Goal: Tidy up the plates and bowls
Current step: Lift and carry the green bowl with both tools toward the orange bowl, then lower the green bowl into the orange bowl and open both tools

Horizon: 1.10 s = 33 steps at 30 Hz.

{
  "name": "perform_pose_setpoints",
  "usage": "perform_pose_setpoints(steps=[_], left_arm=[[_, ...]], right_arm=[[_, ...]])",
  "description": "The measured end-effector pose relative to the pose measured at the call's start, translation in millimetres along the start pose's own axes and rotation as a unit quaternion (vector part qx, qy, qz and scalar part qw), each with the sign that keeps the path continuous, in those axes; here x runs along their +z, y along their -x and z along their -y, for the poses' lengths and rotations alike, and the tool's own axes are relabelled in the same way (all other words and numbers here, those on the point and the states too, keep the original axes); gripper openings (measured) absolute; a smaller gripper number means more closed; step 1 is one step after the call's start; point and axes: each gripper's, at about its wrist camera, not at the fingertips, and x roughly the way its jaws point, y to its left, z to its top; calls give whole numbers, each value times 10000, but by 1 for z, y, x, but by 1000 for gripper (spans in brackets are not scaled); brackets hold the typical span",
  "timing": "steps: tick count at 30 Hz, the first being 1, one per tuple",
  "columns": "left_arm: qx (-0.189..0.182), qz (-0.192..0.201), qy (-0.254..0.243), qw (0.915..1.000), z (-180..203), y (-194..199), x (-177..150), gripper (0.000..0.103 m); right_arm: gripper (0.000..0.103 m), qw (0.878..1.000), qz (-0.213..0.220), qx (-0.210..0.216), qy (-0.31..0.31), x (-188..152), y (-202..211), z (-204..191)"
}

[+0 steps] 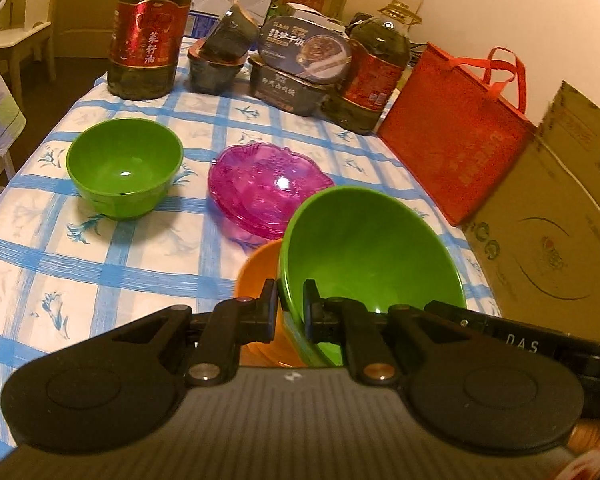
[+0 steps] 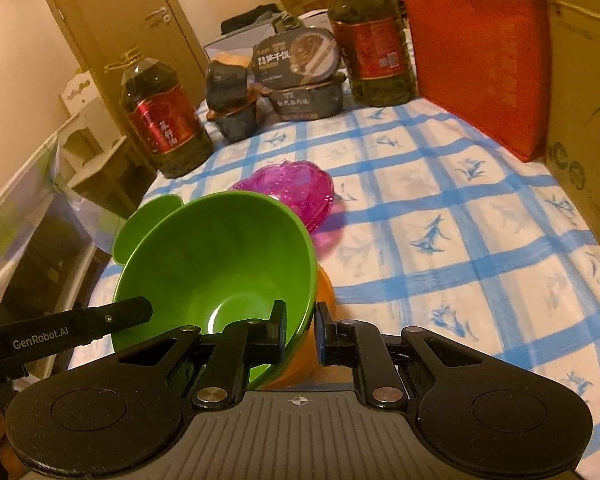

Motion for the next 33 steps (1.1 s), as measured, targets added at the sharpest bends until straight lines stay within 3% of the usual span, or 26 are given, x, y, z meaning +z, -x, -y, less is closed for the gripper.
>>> perform_pose_setpoints(steps=[33], left_arm=[[250,-438,-78,9987,-19,-57,-7,11]], right_arm=[[15,9959,-547,-532,479,-8,-64,-6]])
